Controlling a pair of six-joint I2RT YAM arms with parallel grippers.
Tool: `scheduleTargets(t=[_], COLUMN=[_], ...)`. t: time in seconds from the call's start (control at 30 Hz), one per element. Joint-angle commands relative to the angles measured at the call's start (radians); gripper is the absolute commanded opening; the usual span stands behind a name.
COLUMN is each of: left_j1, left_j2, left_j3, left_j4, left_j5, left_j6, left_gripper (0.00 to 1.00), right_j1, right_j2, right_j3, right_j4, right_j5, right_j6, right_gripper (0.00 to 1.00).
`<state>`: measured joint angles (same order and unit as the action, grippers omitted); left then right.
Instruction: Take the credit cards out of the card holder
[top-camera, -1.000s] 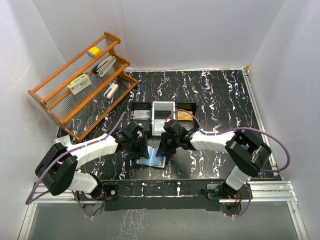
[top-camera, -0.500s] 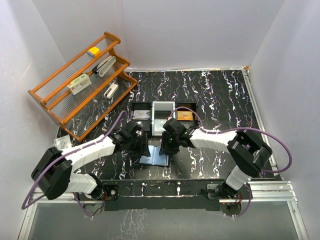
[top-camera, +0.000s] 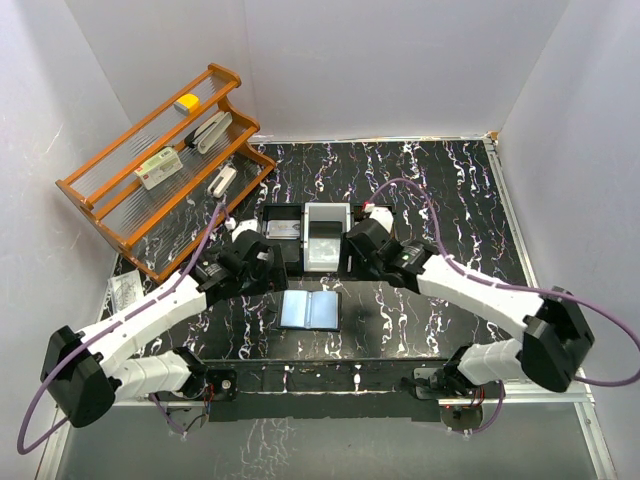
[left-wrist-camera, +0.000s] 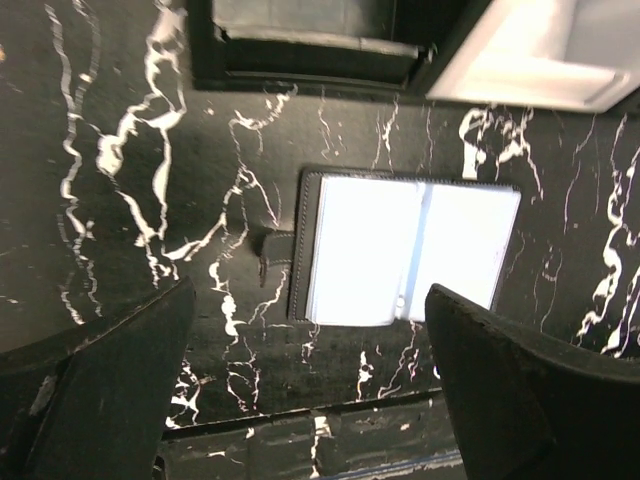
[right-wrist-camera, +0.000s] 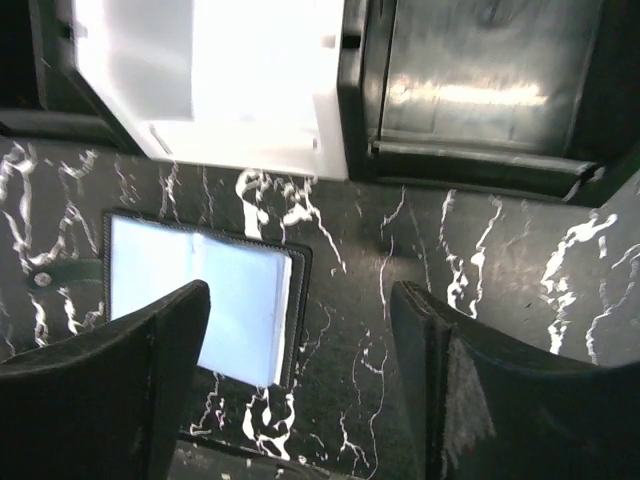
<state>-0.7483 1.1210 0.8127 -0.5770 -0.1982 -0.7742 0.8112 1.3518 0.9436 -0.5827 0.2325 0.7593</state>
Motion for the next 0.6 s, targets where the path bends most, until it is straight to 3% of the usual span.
scheduleTargets(t=[0.0, 0.13, 0.23, 0.57], left_j1=[-0.003, -0.002, -0.001, 0.021], left_j2=[-0.051, -0.094, -0.099, -0.127], left_j3=[0.081, 0.149, 0.22, 0.377], left_j4=[-0.102, -0.138, -0.208, -0.293], left_j5=[-0.198, -0.319, -0.417, -0.58], left_j6=[0.004, 0.03, 0.047, 0.159], left_gripper=[0.99, 0.99, 0.99, 0.99], right_j1=[-0.003, -0.003, -0.003, -0.003], right_j2=[-0.141, -0.262, -0.349, -0.523], right_j3=[0.009, -0.041, -0.074, -0.117], right_j4=[0.106, 0.226, 0.288, 0.49], right_j5=[0.148, 0.224, 0.302, 0.452], right_j6=[-0.075, -0.134, -0.187, -0.49], right_gripper=[0.74, 0.89, 0.94, 0.98])
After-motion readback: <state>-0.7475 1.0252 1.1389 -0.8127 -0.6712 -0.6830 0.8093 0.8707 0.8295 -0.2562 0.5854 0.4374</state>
